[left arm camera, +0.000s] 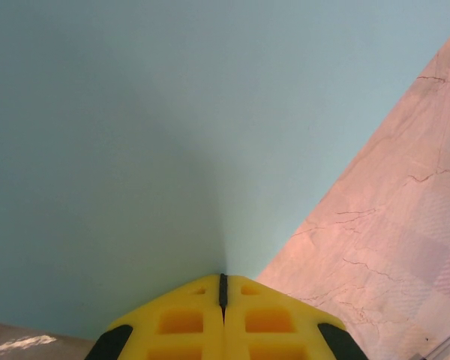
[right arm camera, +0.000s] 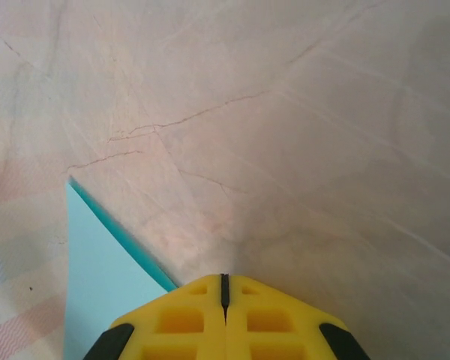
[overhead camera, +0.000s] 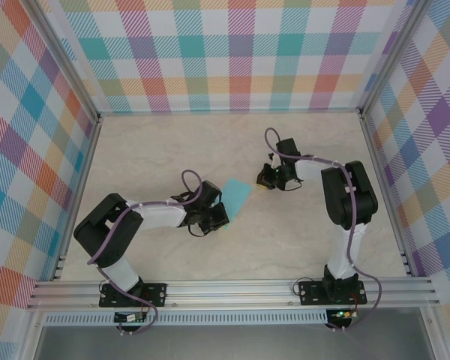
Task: Fold a paper plane with a square sheet of paper (pick it up from the middle)
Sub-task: First fold in half a square sheet of paper at the center of the table.
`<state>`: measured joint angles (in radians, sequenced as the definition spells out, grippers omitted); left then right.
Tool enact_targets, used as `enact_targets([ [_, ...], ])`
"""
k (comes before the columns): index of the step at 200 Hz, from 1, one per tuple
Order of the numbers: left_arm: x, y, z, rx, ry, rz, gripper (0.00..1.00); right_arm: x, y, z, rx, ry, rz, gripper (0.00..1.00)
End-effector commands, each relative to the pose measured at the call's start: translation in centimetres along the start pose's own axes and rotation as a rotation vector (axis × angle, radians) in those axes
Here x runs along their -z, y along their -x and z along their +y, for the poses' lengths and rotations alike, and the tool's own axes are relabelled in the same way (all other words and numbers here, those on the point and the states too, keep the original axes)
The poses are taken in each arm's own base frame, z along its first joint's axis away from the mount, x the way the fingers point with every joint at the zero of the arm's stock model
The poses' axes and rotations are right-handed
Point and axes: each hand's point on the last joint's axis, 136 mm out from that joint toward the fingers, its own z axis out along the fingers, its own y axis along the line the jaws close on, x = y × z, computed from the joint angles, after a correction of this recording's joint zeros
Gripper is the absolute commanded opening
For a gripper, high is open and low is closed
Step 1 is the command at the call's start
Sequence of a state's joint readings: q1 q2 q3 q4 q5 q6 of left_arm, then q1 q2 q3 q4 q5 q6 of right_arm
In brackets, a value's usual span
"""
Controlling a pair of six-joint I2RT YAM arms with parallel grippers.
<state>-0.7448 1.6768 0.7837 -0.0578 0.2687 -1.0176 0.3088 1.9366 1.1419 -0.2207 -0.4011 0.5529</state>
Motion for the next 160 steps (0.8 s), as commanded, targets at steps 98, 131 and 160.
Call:
enact_targets([
  [98, -0.6, -2.6, 5.7, 0.017, 0.220, 0.082, 0.00, -1.3, -4.2, 5.8, 0.122, 0.146, 0.090, 0.00],
  [131, -0.7, -2.4, 4.1, -0.019, 0.156, 0.089, 0.00, -2.9, -4.3, 4.3, 0.100, 0.089, 0.135, 0.00],
  [160, 0.5, -1.3, -1.2, -0.148, -0.005, 0.083, 0.00, -3.7, -5.0, 2.7, 0.097, 0.034, 0.161, 0.00],
])
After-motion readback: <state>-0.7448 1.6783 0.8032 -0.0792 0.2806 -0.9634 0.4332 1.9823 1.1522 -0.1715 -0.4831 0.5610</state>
